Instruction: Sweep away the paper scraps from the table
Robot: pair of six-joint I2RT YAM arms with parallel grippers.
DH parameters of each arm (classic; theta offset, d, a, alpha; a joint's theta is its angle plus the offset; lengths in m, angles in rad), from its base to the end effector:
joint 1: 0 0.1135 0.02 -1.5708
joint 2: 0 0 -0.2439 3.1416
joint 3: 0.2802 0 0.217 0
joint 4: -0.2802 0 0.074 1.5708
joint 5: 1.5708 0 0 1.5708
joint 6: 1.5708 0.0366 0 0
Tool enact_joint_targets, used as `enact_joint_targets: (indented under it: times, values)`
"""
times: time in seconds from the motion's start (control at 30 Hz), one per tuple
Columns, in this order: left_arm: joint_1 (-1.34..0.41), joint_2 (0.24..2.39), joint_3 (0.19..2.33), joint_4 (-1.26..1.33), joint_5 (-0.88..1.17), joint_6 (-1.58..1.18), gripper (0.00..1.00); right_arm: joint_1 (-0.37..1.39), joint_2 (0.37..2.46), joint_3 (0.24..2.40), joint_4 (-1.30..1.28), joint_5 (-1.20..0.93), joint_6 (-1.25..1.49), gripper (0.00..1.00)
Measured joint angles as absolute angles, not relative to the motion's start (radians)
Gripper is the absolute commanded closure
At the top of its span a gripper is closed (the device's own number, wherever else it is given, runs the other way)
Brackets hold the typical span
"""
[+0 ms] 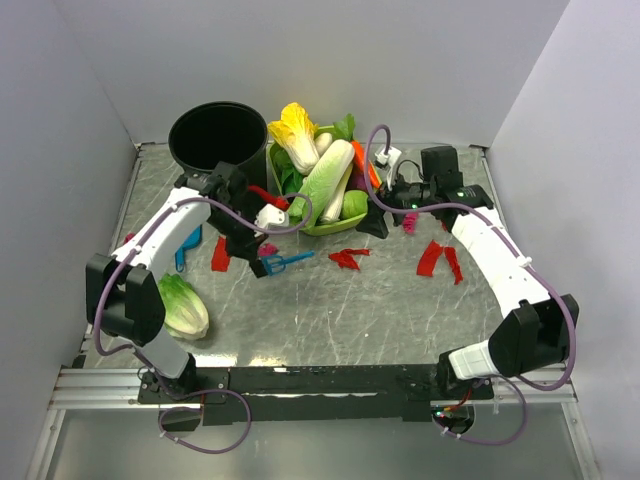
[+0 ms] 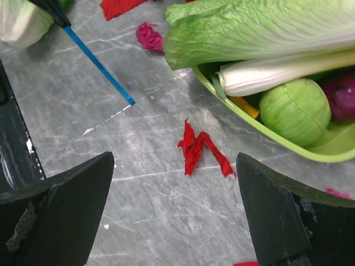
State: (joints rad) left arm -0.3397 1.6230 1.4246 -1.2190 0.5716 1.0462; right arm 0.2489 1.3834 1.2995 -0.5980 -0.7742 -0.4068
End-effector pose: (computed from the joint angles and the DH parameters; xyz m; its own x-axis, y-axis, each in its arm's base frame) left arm 0.2433 -0.1070 0.2712 -0.1567 0.8274 -0.5393 0.9859 0.0984 -0.1355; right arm 0.2507 0.0901 0.3323 -0.2832 -0.3639 -0.8874 -0.8866 0.4522 0.0975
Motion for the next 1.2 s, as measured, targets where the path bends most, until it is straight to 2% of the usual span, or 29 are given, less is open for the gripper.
enact_joint_targets:
  times: [0.37,0.6,0.8,0.97,1.07,1.1,1.17,1.2]
  values:
    - [-0.334,1.631,1.435,-1.321,0.635,1.028,0.99,0.311,1.418,1.342,-0.682,-0.832,-0.616,0.01]
    - [-0.328,1.635,1.520,-1.336,0.603,1.027,0.99,0.408,1.418,1.200,-0.502,-0.839,-0.785,0.02]
    - [-0.323,1.635,1.651,-1.337,0.606,1.022,0.99,0.487,1.597,1.368,-0.413,-0.891,-0.802,0.04]
    - [-0.322,1.633,1.751,-1.337,0.636,0.982,0.99,0.520,1.659,1.388,-0.344,-0.926,-0.802,0.06]
    - [-0.322,1.631,1.781,-1.336,0.659,0.959,0.99,0.530,1.682,1.394,-0.342,-0.936,-0.802,0.14]
    - [-0.322,1.630,1.785,-1.336,0.664,0.952,0.99,0.532,1.690,1.397,-0.337,-0.936,-0.800,0.25]
    - [-0.322,1.623,1.785,-1.337,0.673,0.936,0.99,0.534,1.701,1.398,-0.322,-0.936,-0.787,0.43]
    - [-0.322,1.619,1.785,-1.336,0.675,0.928,0.99,0.534,1.705,1.399,-0.319,-0.937,-0.775,0.61]
